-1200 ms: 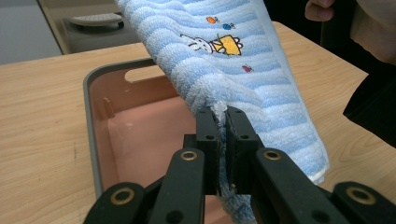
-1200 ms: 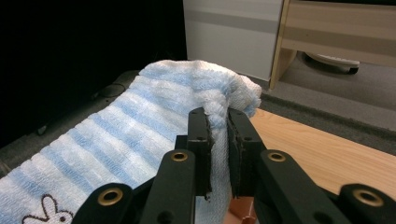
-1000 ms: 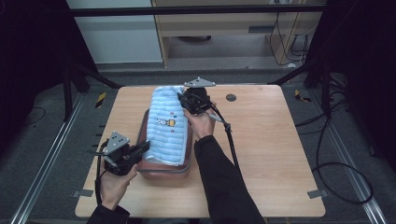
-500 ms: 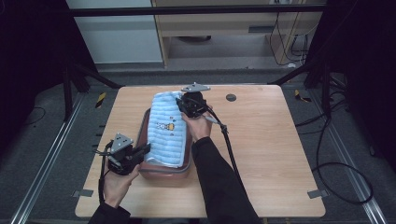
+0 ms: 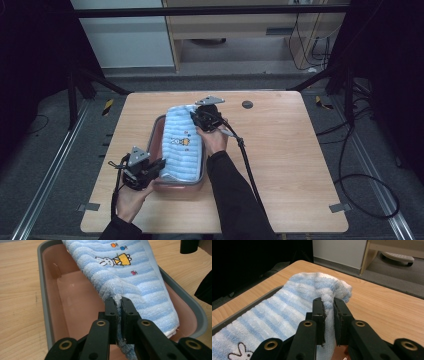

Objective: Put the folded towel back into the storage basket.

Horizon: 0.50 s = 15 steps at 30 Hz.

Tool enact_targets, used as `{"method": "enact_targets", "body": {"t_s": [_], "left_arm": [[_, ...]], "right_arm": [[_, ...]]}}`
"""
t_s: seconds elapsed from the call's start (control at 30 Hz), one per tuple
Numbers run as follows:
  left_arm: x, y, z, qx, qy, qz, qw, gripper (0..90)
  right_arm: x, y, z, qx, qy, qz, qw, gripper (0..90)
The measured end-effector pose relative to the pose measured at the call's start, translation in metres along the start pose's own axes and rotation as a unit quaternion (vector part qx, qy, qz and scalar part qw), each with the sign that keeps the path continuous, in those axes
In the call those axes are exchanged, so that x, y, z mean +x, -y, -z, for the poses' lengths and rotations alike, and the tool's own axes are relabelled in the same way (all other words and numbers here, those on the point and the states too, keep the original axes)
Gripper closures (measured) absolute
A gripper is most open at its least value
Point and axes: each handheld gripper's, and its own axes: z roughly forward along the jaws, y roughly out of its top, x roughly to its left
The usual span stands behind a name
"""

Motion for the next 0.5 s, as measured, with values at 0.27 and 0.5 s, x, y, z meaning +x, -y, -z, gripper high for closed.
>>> {"method": "enact_targets", "body": {"t_s": [0.27,0.5], "left_arm": [[-0.002,0.005,-0.006,0.015,-0.001,-0.003,0.9999,85.3],[0.000,0.009,-0.010,0.027,0.000,0.006,0.9996,85.2]], "right_arm": [[0.000,0.014,-0.009,0.012,0.000,0.000,0.9999,81.1],[0.002,0.023,-0.016,0.024,-0.002,-0.002,0.9997,80.9]]}}
